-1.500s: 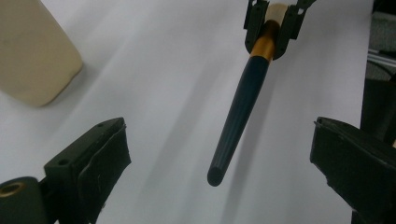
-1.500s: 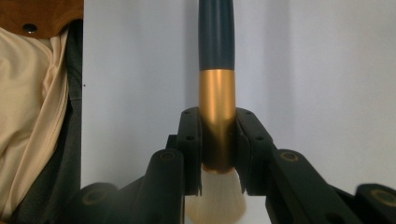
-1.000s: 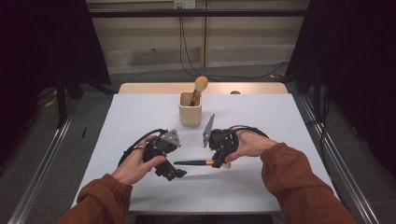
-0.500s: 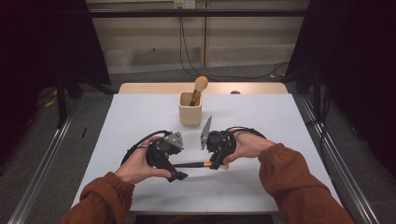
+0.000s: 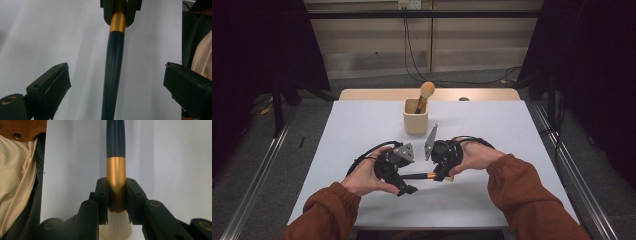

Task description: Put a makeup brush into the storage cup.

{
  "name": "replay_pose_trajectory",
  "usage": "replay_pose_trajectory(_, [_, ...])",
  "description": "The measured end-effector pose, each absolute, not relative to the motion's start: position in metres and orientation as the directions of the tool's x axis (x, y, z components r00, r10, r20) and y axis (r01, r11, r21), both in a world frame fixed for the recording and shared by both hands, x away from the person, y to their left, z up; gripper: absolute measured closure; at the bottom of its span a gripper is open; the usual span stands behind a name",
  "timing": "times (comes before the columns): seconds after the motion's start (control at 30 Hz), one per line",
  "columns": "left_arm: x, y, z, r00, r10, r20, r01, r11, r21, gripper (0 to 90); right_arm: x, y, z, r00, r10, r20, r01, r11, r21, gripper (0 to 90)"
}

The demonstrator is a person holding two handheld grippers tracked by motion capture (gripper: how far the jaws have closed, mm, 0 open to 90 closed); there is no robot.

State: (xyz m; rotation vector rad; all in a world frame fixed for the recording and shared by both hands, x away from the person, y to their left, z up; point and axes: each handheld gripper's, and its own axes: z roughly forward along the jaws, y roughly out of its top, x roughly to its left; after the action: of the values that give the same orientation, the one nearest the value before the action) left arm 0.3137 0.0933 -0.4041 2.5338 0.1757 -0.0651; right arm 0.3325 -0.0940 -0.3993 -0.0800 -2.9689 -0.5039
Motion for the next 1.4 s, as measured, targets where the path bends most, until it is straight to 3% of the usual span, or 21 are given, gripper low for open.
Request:
replay_pose_trajectory(0.2, [0.315,0.089,-0.405,0.991,0.104,-0.081,0.131,-0.806,0.578,18.4,0.332,-0.093,-0.398,-0.991,0.023,0.133,0.067,0.939,0.336,74.2])
replay_pose_trajectory(0.4, [0.320,0.090,-0.408,0.992,0.098,-0.084,0.129,-0.811,0.570,35.3,0.332,-0.091,-0.400,-0.993,0.034,0.115,0.072,0.939,0.338,74.3])
replay_pose_trajectory(0.87, [0.319,0.083,-0.411,0.993,0.096,-0.065,0.116,-0.804,0.583,56.8,0.330,-0.088,-0.400,-0.994,0.031,0.103,0.065,0.937,0.344,74.3])
replay_pose_trajectory(1.13, [0.319,0.079,-0.415,0.991,0.111,-0.079,0.136,-0.785,0.605,62.5,0.331,-0.088,-0.399,-0.996,0.028,0.088,0.058,0.931,0.361,74.3])
replay_pose_trajectory(1.23, [0.321,0.079,-0.415,0.992,0.097,-0.083,0.127,-0.790,0.600,64.4,0.326,-0.087,-0.399,-0.991,0.073,0.111,0.108,0.927,0.359,74.2])
replay_pose_trajectory(1.27, [0.321,0.079,-0.415,0.992,0.094,-0.080,0.123,-0.793,0.596,64.7,0.329,-0.088,-0.399,-0.995,0.034,0.093,0.065,0.933,0.355,74.3])
replay_pose_trajectory(1.4, [0.323,0.081,-0.414,0.992,0.083,-0.090,0.120,-0.793,0.598,66.2,0.330,-0.088,-0.399,-0.996,0.029,0.086,0.058,0.931,0.362,74.2])
